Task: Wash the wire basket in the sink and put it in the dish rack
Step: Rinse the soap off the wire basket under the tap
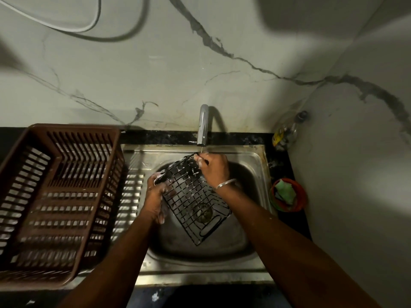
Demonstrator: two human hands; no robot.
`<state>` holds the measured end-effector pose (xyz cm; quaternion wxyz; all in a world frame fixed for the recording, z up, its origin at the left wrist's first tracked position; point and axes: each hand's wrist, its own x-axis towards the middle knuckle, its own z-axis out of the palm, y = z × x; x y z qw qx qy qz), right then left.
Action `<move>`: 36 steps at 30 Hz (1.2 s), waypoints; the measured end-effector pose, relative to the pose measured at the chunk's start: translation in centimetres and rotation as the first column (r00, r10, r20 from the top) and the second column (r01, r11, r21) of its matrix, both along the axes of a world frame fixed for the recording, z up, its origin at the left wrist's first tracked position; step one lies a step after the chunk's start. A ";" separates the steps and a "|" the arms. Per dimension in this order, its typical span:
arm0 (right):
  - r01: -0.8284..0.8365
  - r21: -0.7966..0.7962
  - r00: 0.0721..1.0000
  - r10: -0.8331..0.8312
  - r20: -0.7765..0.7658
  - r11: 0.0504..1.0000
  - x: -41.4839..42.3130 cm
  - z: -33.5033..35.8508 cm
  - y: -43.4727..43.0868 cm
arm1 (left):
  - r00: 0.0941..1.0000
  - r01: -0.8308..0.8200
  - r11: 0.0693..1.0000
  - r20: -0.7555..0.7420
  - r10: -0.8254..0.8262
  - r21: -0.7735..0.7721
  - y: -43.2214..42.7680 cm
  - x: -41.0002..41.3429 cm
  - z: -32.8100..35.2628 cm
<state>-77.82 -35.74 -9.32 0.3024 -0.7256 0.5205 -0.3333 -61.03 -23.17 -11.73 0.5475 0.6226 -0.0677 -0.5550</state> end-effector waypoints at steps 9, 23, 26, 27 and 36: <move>-0.126 0.027 0.989 0.124 0.075 0.992 -0.6 -0.1 0.5 | 0.745 0.443 0.883 0.484 -0.459 0.156 -2.0 0.4 1.6; 0.050 0.265 0.952 -0.127 0.280 0.963 0.0 -0.3 -0.8 | 0.133 0.594 0.752 0.887 -0.442 0.286 -6.2 -2.6 5.3; 0.083 0.248 0.956 -0.148 0.254 0.965 -0.3 -0.6 -0.8 | 0.126 0.596 0.738 0.870 -0.476 0.317 -6.1 -2.2 4.5; 0.060 0.221 0.961 -0.116 0.250 0.973 -0.1 -0.4 -0.6 | 0.116 0.595 0.733 0.868 -0.484 0.329 -6.1 -2.1 4.3; -0.003 0.515 0.918 -0.202 0.341 0.857 2.1 1.3 -1.2 | 0.118 0.635 0.717 0.882 -0.456 0.287 -4.9 -0.2 1.5</move>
